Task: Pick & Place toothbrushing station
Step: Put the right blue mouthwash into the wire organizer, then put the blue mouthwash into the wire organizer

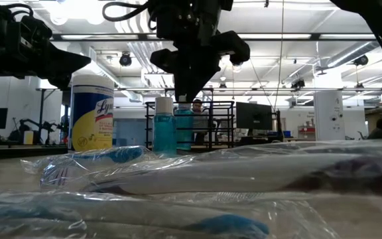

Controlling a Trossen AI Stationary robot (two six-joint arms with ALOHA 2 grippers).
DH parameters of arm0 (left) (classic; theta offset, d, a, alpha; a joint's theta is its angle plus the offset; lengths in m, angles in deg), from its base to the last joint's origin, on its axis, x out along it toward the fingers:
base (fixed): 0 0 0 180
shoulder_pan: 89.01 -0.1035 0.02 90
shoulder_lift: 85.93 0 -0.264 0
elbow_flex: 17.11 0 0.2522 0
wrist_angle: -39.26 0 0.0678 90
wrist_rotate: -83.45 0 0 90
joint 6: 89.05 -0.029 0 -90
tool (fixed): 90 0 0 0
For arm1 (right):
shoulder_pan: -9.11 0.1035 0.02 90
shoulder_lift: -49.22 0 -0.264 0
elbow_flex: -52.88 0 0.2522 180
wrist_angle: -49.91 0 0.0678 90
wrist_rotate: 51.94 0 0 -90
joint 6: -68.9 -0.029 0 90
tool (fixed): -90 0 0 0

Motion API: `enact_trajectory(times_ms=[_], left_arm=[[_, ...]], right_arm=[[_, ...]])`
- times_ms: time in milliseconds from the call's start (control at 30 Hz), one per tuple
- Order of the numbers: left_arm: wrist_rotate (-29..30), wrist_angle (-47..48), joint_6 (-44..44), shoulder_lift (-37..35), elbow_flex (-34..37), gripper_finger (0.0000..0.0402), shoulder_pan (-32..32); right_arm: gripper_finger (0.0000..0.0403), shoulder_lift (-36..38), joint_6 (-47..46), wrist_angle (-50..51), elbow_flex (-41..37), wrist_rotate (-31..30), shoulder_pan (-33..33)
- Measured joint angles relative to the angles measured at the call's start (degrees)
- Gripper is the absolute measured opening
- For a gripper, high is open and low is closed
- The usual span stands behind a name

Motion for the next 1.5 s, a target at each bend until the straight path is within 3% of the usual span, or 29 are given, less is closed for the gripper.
enact_trajectory(times_ms=[233, 567, 1233, 1500], left_arm=[[0.0, 0.0, 0.0, 0.0, 0.0, 0.0014, 0.0], [0.0, 0.0, 0.0, 0.0, 0.0, 0.0014, 0.0], [0.0, 0.0, 0.0, 0.0, 0.0, 0.0014, 0.0], [0.0, 0.0, 0.3, 0.0, 0.0, 0.0014, 0.0]], right_arm=[[0.0088, 0.0, 0.1, -1.0, -0.2, 0.1, 0.0], [0.0139, 0.0, 0.2, -3.1, -0.3, 0.7, 0.0], [0.0127, 0.0, -3.2, -3.6, -0.1, 0.9, 0.0], [0.0127, 0.0, -7.3, -0.1, 5.2, 0.8, 0.0]])
